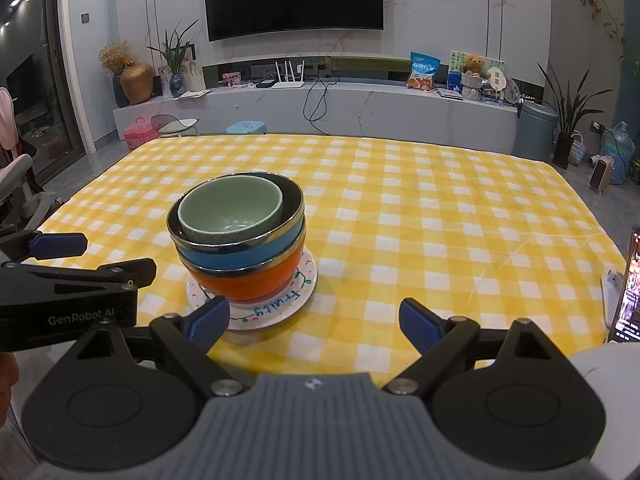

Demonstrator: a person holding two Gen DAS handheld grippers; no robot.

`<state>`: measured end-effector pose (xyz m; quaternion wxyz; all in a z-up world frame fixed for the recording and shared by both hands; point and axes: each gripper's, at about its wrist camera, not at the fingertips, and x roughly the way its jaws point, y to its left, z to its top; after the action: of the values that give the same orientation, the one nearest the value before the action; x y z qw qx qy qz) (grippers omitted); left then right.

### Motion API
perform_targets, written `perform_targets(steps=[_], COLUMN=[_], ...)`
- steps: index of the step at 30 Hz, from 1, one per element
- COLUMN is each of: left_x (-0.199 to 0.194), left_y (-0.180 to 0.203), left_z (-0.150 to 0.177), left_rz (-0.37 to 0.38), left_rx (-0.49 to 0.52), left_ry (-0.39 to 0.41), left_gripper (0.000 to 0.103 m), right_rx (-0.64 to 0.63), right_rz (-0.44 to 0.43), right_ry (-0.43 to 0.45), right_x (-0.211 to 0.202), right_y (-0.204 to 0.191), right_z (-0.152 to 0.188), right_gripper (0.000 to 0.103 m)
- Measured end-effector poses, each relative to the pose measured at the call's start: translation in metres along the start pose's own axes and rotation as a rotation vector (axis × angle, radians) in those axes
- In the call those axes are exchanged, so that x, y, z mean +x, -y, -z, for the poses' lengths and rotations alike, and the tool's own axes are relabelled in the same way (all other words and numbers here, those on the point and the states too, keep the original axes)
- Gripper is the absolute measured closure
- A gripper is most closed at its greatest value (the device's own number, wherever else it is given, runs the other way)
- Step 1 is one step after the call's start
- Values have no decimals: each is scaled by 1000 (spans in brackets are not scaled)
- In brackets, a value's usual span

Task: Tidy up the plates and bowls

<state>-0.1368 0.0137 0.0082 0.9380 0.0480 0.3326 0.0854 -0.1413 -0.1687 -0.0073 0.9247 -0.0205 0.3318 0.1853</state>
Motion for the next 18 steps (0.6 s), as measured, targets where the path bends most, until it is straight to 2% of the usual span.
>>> perform_targets(steps=[18], left_x=[0], left_y=[0], left_z=[0], left_rz=[-3], left_rx=[-3], left_ry=[-2], left_gripper=[14], right_rx=[-2], right_rz=[2], right_ry=[-4], right_x=[2], right_y=[0], right_z=[2], right_gripper=[13])
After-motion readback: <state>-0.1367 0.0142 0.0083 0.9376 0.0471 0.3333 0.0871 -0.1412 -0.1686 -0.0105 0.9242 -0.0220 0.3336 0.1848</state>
